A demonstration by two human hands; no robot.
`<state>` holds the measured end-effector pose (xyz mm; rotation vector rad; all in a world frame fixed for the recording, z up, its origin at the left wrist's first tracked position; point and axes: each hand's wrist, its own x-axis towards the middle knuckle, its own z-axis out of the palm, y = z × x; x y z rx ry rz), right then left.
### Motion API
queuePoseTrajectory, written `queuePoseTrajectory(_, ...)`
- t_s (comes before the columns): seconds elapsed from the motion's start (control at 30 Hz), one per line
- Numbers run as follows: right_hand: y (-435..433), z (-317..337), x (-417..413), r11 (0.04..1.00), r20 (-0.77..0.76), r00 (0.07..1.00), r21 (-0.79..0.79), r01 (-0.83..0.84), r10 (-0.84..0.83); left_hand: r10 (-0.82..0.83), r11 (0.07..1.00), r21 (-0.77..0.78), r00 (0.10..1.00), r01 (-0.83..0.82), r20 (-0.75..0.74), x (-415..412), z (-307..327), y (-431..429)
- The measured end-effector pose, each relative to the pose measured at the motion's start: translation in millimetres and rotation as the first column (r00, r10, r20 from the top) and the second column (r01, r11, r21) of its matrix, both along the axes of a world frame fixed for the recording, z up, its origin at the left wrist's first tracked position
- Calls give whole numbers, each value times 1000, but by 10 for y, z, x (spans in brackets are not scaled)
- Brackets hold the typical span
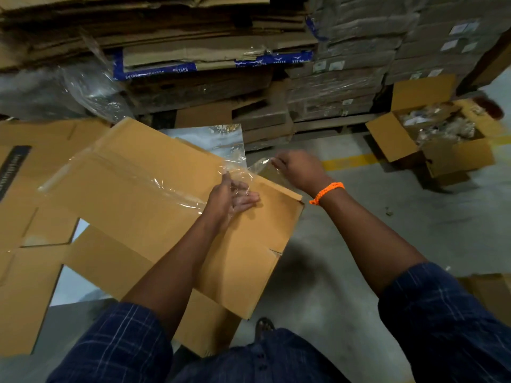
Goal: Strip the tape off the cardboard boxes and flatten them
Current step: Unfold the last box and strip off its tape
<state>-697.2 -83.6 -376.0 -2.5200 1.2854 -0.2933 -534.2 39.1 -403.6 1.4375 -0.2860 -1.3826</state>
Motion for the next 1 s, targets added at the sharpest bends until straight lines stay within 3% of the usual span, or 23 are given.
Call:
queuePoseTrajectory(0.1,19,314,297,998,116,993,-63,20,-12,-1,1000,-22,1000,1,-14,31,35,57)
queuePoseTrajectory(0.17,121,379,513,966,415,902,257,14,-123,93,995,-37,995,-92,29,77,100,71)
queuePoseTrajectory(0.23,277,376,662,803,594,753,576,-154,-282,208,976,-84,975,-201,83,176,190,92)
queuePoseTrajectory(0.37,510,328,670,497,702,623,699,-514,-345,246,965,-179,903,-194,352,567,449,206)
queuePoseTrajectory(0.43,607,268,668,363,717,655,691,-625,-239,233,967,-186,892,-172,388,803,612,265)
queuePoseTrajectory(0.47,678,256,700,371,706,695,686,-626,-132,226,970,-179,890,-167,397,919,682,299)
queuePoseTrajectory(0.53,809,199,862,508,659,751,663,-549,-48,223,972,-159,891,-172,396,1138,779,366)
queuePoseTrajectory(0.63,954,125,1127,632,614,749,689,-355,-249,354,928,-194,914,-318,196,1490,895,429)
queuePoseTrajectory(0.67,989,95,1188,696,565,800,657,-289,-201,390,912,-200,909,-359,144,1643,920,440)
queuePoseTrajectory(0.73,1034,-34,1281,834,380,921,480,-273,83,370,919,-200,919,-339,138,1966,959,473)
queuePoseTrajectory(0.8,1092,-133,1410,866,236,929,351,-356,286,284,949,-208,927,-235,245,2283,986,528)
queuePoseTrajectory(0.87,1124,-208,1552,900,103,937,261,-350,335,228,970,-192,835,-149,501,2629,1020,592)
queuePoseTrajectory(0.93,1111,-239,1655,934,3,956,216,-286,292,205,978,-174,637,-112,743,3013,1096,667)
queuePoseTrajectory(1.0,1117,-230,1733,952,-29,971,203,-228,238,208,978,-166,460,-129,863,3506,1145,742)
